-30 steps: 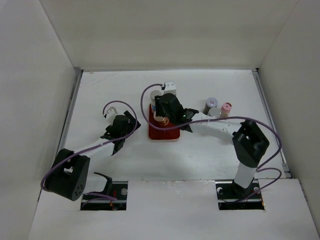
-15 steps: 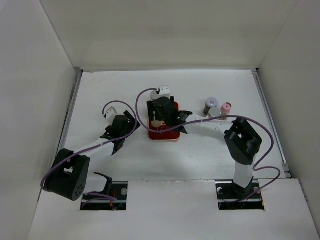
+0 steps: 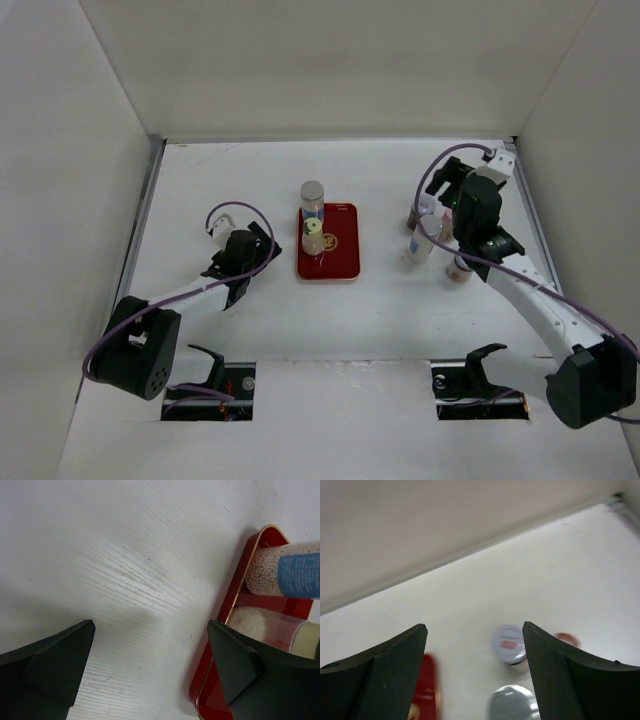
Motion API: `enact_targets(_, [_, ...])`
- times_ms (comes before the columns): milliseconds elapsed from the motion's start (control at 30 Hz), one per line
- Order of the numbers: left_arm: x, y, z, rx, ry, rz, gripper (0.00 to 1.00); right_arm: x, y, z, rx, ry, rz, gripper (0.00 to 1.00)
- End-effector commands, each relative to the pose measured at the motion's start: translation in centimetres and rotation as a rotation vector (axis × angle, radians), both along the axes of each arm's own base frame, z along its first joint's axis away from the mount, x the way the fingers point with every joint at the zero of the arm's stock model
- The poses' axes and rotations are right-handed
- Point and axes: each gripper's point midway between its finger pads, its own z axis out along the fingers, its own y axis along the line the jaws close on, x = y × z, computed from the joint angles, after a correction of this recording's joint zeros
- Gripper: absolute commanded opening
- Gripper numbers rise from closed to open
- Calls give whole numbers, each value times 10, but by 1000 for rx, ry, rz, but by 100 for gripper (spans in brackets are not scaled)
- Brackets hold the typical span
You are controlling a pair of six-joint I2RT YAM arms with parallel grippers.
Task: Organize the condiment bottles
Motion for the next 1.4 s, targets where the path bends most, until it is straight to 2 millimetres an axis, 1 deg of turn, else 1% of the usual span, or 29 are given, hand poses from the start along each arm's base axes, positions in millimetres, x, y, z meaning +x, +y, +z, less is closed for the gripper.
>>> enact_targets(0, [3,-5,4,-30,-30,-4,100,3,-47,-57,-46,148,-124,84])
enact_targets(67, [3,-3,7,-28,-39,2,100,9,-63,-81,-58,223,-154,84])
enact_targets(133, [4,-4,5,-27,-35,2,100,15,-68,-97,-66,280,-158,85])
enact_targets(300, [3,-4,5,-34,-35,-2,100,30,-74,-117,-60,321,-190,85])
enact_targets(400, [4,-7,4,-36,-31,-9,100,39,-76,-128,-45,344,-190,83])
enact_targets(633, [4,-9,1,-40,-20,-17,100,45,-85,-146,-6,374,-211,65])
enact_targets(700, [3,-9,1,-44,-22,-19,100,45,-85,-150,4,380,-211,57])
enact_targets(733, [3,-8,2,-44,-24,-17,100,45,-86,-149,9,377,-217,51])
enact_targets(767, [4,-7,2,-41,-27,-12,100,44,-87,-144,14,361,-227,47])
enact_targets(800, [4,-7,2,-41,-25,-11,100,43,-89,-138,18,344,-236,45])
enact_targets(867, [4,-9,1,-43,-19,-17,100,38,-97,-109,12,259,-280,42])
enact_targets(900, [3,-8,0,-44,-18,-17,100,34,-104,-90,10,203,-312,40])
enact_targets(933, [3,-8,2,-46,-23,-17,100,28,-105,-71,6,152,-326,40])
enact_targets(967, [3,-7,3,-46,-28,-13,100,23,-101,-51,5,98,-323,39])
enact_targets(1033, [4,-7,4,-44,-35,-11,100,11,-83,-11,3,-8,-267,39])
enact_targets(1067, [4,-8,3,-45,-35,-14,100,5,-70,9,-7,-56,-224,40])
enact_targets(1100, [4,-9,2,-48,-31,-19,100,-1,-55,25,-13,-97,-175,40])
enact_targets(1167, [3,-9,2,-49,-29,-18,100,-11,-16,45,-25,-150,-53,41])
enact_targets(1200, [4,-7,3,-51,-35,-13,100,-15,9,49,-26,-156,26,42])
enact_targets(1233, [4,-6,4,-49,-39,-7,100,-21,36,49,-25,-150,115,42])
enact_targets(1267, [4,-5,4,-50,-39,-4,100,-24,56,46,-23,-142,180,42])
enact_targets(1333, [3,-4,3,-51,-35,-2,100,-37,113,32,-3,-97,352,41])
enact_targets(1367, [3,-4,3,-52,-34,-1,100,-44,138,22,0,-67,423,41])
